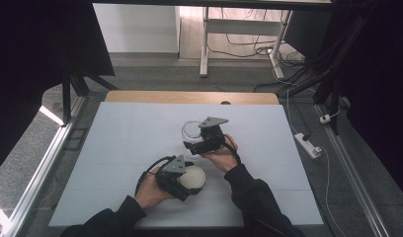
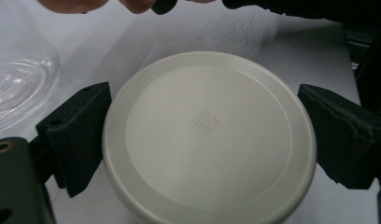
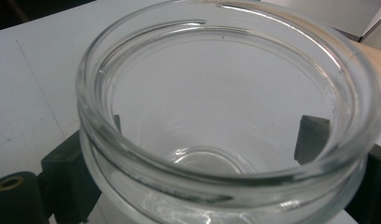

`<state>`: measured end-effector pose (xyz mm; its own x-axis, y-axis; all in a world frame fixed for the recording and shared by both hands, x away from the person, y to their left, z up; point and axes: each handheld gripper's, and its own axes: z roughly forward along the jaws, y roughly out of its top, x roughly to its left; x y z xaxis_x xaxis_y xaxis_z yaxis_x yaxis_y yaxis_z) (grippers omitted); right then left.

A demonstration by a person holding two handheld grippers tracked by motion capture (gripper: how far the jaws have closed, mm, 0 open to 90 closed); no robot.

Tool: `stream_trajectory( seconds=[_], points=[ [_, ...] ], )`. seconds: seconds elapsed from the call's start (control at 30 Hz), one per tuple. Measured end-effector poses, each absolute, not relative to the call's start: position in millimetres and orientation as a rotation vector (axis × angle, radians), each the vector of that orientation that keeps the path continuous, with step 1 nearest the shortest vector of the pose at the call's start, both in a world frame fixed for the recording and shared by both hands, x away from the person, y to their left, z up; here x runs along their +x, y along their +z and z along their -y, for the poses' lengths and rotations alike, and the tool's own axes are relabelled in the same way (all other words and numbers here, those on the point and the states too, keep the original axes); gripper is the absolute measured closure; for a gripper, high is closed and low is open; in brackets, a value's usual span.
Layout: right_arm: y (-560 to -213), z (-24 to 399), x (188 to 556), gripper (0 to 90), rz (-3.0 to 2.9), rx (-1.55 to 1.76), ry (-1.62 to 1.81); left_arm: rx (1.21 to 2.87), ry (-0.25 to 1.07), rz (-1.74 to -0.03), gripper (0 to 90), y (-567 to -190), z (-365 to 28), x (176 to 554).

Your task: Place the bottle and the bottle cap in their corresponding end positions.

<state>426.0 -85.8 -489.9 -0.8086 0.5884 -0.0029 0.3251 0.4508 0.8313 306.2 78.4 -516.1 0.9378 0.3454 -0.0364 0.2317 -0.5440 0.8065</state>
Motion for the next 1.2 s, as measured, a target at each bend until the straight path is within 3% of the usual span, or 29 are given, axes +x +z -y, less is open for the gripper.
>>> stream_trajectory(
  seconds=[1.2],
  points=[
    [-513.2, 87.8, 438.8, 6.0, -2.381, 0.767, 1.287, 2.365, 0.219, -0.464, 8.0, -542.4, -63.7, 319.9]
  ],
)
